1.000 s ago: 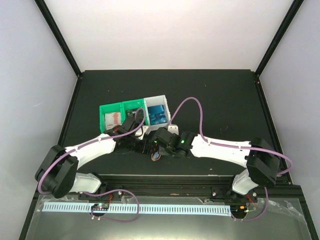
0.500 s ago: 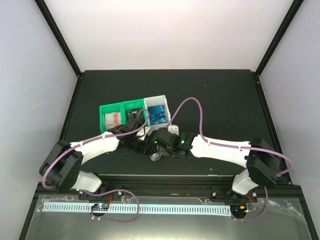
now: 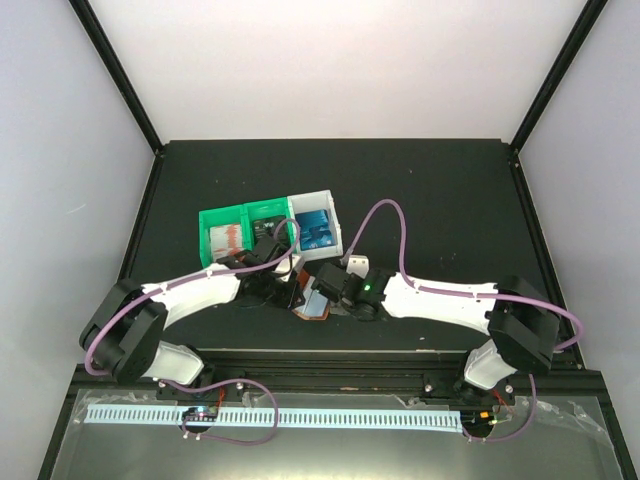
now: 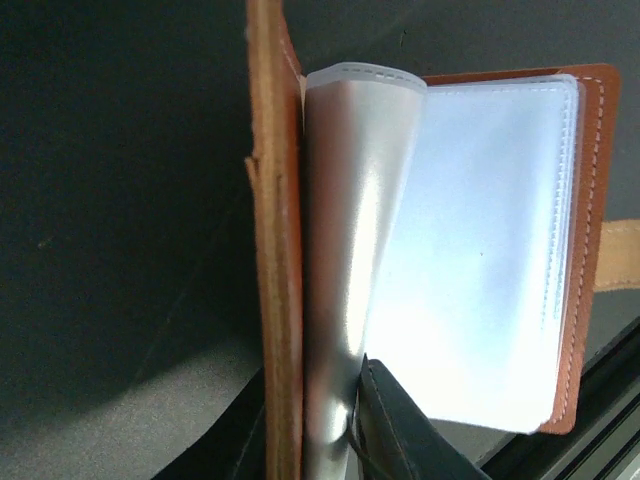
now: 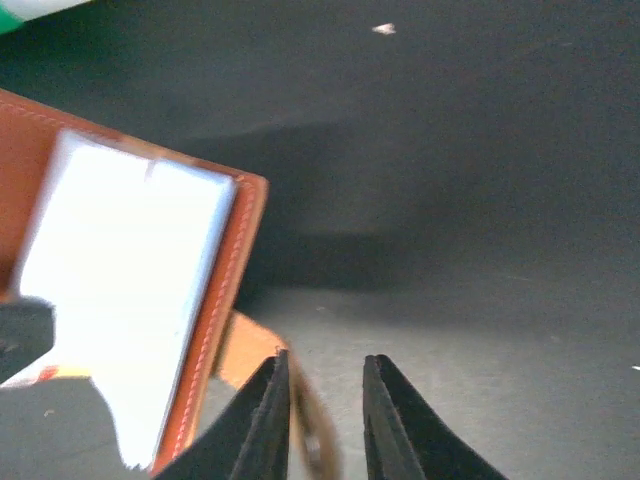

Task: Put the credit cards into the card holder
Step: Open the card holder at the center of the board.

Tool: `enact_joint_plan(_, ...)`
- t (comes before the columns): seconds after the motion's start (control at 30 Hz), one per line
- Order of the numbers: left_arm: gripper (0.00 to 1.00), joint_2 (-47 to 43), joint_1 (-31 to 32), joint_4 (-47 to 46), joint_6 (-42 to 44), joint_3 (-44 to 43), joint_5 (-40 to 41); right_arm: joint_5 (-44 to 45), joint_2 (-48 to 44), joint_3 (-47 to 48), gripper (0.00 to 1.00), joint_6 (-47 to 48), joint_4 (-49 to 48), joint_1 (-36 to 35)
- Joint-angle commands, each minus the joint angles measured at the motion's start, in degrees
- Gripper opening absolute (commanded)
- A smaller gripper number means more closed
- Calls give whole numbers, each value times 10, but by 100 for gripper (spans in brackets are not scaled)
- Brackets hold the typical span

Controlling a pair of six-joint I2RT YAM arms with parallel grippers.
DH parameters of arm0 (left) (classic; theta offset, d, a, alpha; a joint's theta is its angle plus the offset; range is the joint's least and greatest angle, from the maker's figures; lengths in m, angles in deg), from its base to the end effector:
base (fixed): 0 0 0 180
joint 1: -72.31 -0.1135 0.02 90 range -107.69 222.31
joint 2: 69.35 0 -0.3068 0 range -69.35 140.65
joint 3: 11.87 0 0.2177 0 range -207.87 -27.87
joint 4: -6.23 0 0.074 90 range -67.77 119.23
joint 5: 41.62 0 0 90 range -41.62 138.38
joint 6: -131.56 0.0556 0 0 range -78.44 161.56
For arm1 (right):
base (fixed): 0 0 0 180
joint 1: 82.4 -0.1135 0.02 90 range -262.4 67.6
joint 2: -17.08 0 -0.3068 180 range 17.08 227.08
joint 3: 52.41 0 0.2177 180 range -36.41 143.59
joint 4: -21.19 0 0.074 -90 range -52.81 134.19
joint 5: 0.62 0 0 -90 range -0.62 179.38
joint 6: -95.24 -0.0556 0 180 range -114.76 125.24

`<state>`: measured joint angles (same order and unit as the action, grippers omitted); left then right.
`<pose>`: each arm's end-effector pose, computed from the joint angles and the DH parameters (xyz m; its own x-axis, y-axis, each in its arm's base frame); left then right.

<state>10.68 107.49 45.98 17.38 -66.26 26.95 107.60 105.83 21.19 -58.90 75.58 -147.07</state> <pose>0.1644 -0.1408 0.2071 -0.9485 0.2021 -0.2438 0.2983 0.8287 -0.4736 0.1303 0.2346 0.2445 -0.9053 0.0852 -0.4161 0.0066 0.9824 0.1868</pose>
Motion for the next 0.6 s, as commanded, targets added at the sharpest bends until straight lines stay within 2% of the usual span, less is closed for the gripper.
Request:
enact_joint_plan(0.0, 19, -3, 8, 4, -9, -15, 1, 65, -33, -10, 29, -28, 40, 7)
enact_joint_plan(0.07, 19, -11, 8, 1, -17, -13, 1, 86, -60, -15, 39, -30, 41, 6)
enact_joint_plan(0.2, 19, -21, 10, -21, -42, 0, -2, 102, -91, -1, 46, -9, 41, 6)
enact_joint_plan(0.3, 19, -22, 10, -39, -62, 11, -11, 89, -93, 16, 46, 14, 28, 6)
enact_joint_plan(0.4, 19, -25, 10, -60, -88, 24, -17, 43, -83, 14, 44, 54, -29, 6)
enact_joint_plan(0.57, 20, -33, 10, -96, -135, 49, -27, -47, -34, 3, 35, 67, -119, 6)
